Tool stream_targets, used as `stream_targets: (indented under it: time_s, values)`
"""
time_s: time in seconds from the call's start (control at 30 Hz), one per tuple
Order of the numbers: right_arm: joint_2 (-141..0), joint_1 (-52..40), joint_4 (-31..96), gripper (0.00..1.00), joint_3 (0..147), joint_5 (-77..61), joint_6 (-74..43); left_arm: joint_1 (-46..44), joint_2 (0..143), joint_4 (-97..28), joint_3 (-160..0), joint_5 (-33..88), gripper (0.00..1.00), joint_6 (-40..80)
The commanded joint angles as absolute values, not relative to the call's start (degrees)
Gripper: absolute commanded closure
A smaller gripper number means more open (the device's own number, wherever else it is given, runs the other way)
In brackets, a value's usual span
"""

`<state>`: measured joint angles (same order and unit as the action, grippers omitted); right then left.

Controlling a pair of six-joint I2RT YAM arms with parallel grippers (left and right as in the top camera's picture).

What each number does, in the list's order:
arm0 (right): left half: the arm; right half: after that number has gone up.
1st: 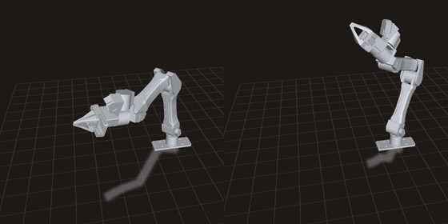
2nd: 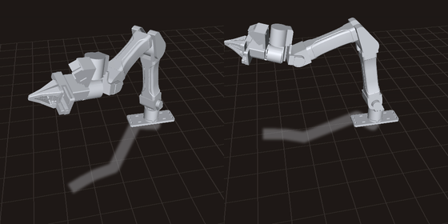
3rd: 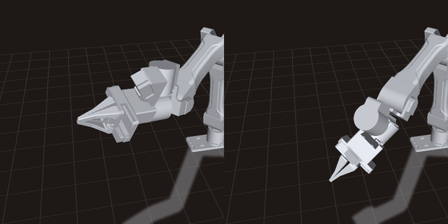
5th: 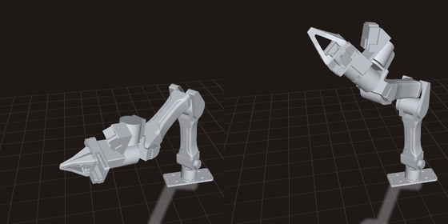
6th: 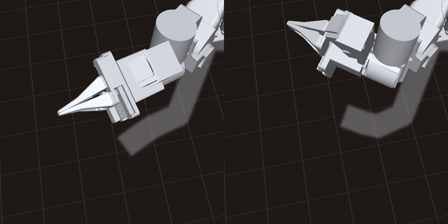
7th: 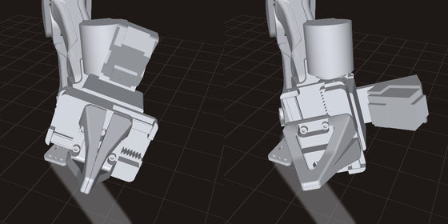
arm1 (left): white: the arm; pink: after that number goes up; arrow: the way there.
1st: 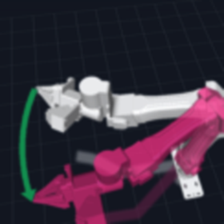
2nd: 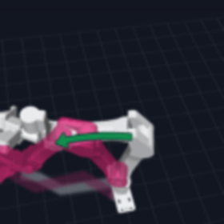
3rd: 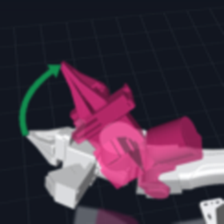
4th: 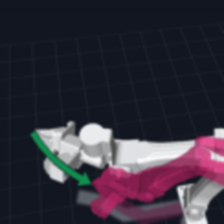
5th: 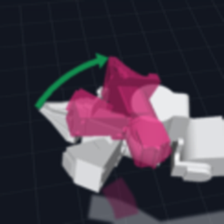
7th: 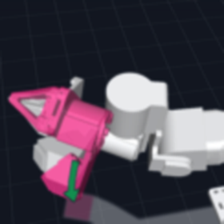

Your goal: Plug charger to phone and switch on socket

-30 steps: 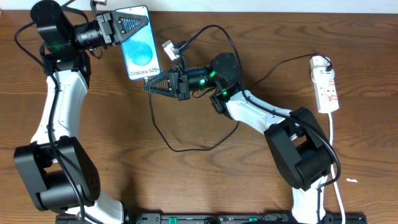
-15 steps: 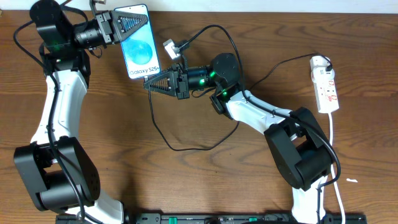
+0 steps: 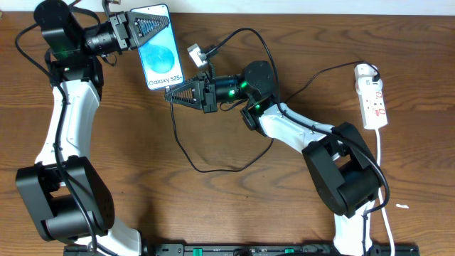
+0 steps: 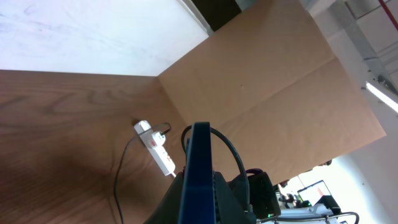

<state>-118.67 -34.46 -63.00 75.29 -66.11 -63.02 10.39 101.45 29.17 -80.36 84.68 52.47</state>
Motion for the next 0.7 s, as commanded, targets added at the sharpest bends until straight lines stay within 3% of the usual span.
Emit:
stream_targets:
  time_s: [0.0,0.67]
  values:
    - [-118.30,-32.56,-64.53,0.99,76.82,-57.10,-63.20,9.93,99.94,29.21,-81.01,90.06,0.92,51.07]
    - [-118.30,-32.53,-66.02,0.99,76.84,-55.55,-64.79,9.93,99.94,29.21,-81.01,90.06,0.93,51.05]
